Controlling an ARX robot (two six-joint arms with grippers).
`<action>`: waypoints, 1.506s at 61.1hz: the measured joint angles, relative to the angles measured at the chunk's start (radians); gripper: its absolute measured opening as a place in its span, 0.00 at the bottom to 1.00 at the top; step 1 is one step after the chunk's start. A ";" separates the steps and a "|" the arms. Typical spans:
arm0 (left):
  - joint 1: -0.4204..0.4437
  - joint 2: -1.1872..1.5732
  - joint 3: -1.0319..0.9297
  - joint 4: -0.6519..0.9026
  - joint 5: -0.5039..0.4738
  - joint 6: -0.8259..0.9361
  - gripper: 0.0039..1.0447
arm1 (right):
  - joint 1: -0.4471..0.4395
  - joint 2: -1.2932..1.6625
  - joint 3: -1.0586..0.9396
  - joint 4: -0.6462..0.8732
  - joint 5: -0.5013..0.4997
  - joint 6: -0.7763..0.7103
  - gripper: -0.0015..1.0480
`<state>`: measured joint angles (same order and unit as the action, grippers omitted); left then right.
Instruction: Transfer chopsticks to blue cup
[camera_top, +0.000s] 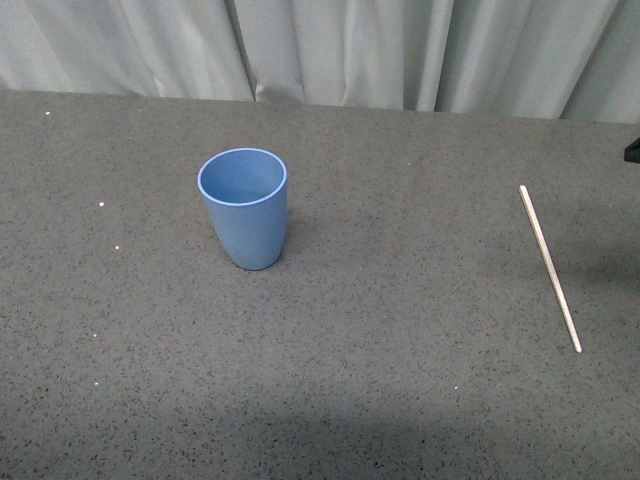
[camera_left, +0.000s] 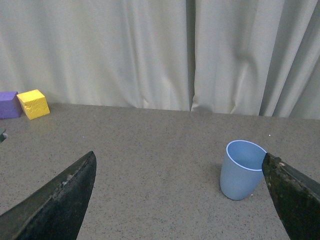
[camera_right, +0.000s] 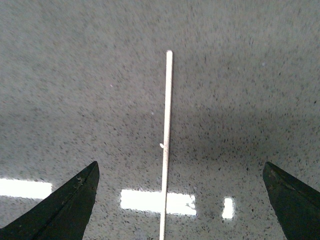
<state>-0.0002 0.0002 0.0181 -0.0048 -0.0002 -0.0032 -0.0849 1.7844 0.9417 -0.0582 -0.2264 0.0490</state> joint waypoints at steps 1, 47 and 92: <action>0.000 0.000 0.000 0.000 0.000 0.000 0.94 | 0.002 0.021 0.017 -0.018 0.004 0.000 0.91; 0.000 0.000 0.000 0.000 0.000 0.000 0.94 | 0.085 0.438 0.373 -0.293 0.100 -0.122 0.91; 0.000 0.000 0.000 0.000 0.000 0.000 0.94 | 0.110 0.535 0.489 -0.358 0.138 -0.113 0.10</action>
<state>-0.0002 0.0002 0.0181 -0.0048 -0.0002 -0.0032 0.0250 2.3196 1.4307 -0.4164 -0.0879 -0.0639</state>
